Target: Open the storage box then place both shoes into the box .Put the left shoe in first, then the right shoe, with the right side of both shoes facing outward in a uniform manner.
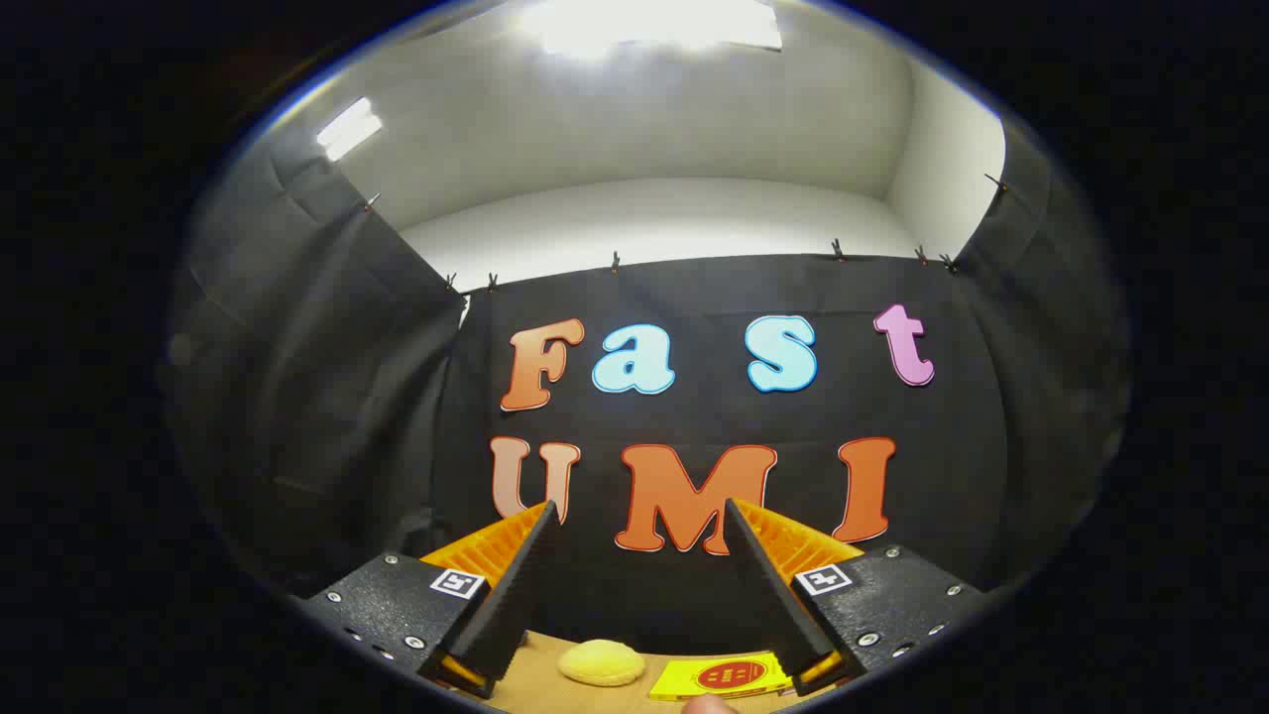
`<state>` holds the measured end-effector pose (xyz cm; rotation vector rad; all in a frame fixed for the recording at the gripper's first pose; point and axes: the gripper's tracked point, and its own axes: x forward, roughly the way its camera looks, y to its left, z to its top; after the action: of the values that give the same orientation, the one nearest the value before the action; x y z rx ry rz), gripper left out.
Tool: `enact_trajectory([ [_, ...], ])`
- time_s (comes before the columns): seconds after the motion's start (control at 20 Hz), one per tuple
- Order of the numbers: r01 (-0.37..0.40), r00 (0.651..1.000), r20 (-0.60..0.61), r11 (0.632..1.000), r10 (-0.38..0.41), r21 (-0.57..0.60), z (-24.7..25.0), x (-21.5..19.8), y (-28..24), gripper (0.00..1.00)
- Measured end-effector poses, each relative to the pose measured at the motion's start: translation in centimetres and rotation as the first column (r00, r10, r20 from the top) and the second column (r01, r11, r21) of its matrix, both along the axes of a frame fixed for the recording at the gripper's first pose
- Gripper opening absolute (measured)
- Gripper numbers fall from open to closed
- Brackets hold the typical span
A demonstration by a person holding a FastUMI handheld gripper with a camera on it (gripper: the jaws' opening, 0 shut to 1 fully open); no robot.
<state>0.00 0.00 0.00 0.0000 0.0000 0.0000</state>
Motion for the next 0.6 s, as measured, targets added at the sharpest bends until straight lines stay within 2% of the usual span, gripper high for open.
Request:
enact_trajectory([
  [0.45,0.021,1.0,-0.013,0.999,-0.02,0.034,0.0,-0.2,-1.0,0.98],
  [0.6,0.001,1.0,-0.004,1.0,-0.001,0.018,0.3,-0.7,-0.7,0.98],
])
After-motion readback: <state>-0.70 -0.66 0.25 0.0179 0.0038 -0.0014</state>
